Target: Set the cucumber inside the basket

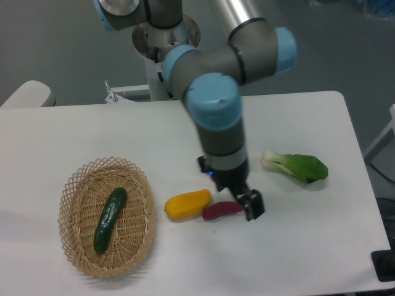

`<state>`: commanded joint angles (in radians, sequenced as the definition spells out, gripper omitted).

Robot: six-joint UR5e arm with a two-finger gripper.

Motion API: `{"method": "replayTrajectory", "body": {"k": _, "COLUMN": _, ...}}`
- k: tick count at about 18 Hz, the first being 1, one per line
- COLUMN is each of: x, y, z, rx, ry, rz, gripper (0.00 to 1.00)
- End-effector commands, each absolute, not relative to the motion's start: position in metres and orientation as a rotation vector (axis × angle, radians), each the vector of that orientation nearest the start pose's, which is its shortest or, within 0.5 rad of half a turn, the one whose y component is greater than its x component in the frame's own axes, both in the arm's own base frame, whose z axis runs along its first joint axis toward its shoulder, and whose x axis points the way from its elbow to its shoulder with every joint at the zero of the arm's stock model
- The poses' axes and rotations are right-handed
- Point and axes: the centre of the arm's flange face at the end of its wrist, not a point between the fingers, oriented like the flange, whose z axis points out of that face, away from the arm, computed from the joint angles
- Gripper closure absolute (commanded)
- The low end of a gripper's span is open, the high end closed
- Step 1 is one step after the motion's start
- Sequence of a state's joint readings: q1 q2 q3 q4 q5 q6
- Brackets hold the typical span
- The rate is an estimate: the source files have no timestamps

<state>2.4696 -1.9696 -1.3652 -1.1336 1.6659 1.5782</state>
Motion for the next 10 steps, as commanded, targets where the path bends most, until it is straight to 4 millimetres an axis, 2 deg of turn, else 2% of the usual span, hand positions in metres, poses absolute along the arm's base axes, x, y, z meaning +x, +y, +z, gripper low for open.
{"method": "replayTrajectory", "body": {"k": 4, "x": -0.457, "y": 0.505, "z": 0.407, "rx": -2.938, "ry": 1.052, "rz": 0.403, "gripper": 0.0}}
{"method": "replayTrajectory", "body": {"k": 10, "x": -0.462, "y": 0.502, "z": 0.407, "rx": -2.905, "ry": 1.051, "rz": 0.384, "gripper": 0.0}}
